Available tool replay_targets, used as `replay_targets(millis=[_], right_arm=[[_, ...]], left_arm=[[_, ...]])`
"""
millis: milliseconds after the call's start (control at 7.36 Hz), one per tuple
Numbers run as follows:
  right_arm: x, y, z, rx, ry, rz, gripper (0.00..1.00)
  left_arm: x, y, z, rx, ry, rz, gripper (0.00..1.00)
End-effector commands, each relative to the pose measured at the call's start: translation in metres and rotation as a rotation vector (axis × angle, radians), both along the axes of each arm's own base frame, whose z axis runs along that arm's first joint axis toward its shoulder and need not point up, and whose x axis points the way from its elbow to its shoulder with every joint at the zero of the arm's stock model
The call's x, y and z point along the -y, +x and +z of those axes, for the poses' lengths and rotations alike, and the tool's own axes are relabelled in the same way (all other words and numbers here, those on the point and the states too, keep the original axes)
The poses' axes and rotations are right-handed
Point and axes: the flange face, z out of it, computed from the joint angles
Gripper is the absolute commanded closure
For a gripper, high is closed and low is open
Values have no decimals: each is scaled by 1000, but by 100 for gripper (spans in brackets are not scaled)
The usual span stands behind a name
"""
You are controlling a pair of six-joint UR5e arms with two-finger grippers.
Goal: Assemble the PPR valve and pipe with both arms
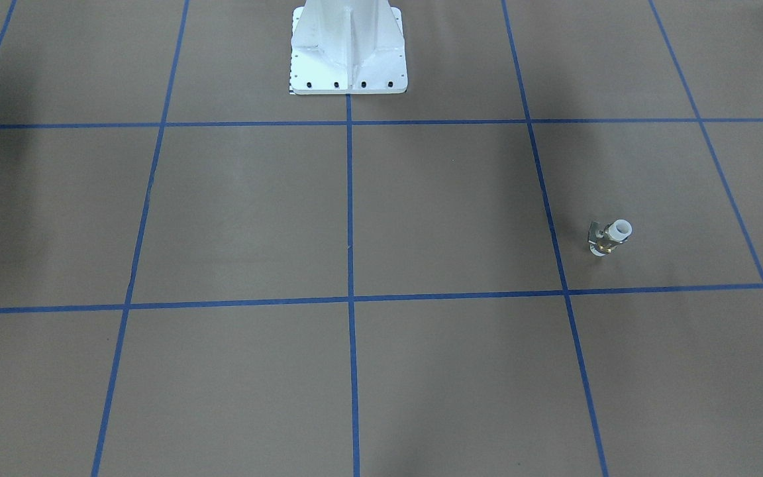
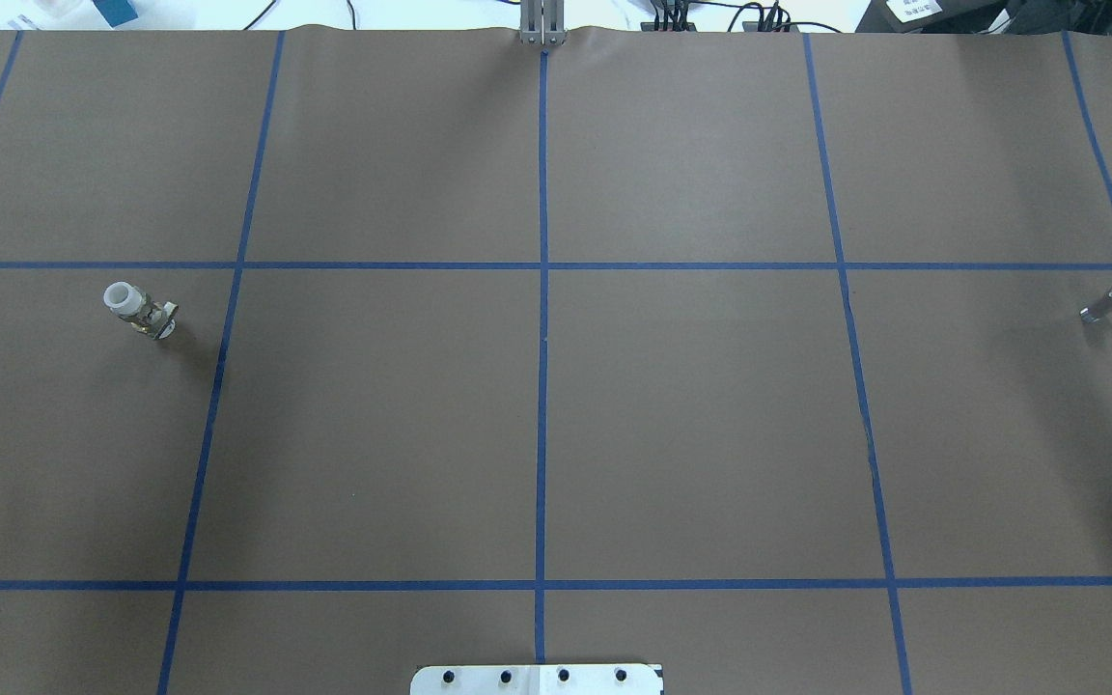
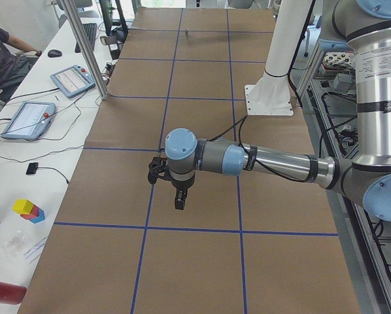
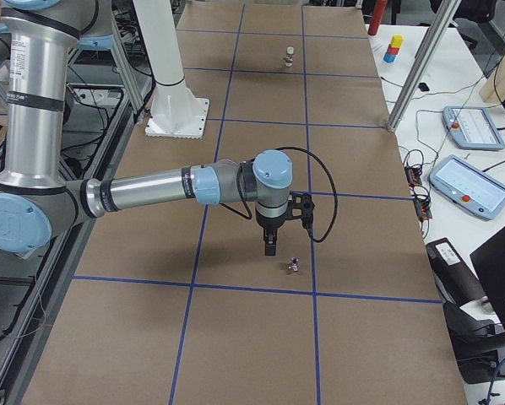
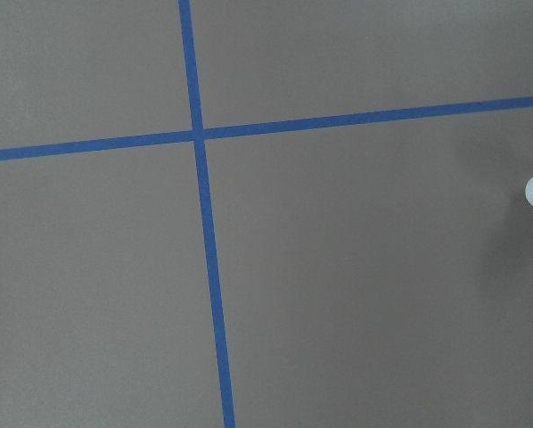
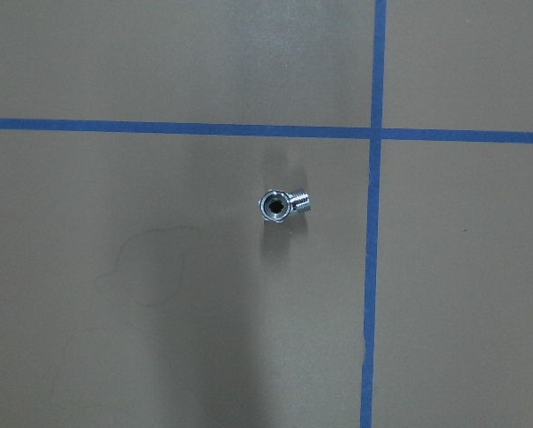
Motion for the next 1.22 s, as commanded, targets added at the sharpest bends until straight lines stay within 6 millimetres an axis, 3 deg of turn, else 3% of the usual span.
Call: replay_targets(millis=[0, 272, 543, 1086], right_arm=[[0, -1, 2, -2, -1, -1, 0], [-1, 0, 3, -2, -6, 1, 0], [-2, 0, 4, -2, -9, 2, 0], [-3, 0, 7, -2, -18, 3, 0]], left_arm=[[4, 0, -5, -1, 7, -1, 0], [2, 0, -5, 0, 12, 2, 0], [0, 0, 11, 1, -21, 0, 0], [0, -1, 10, -1, -53, -29, 0]])
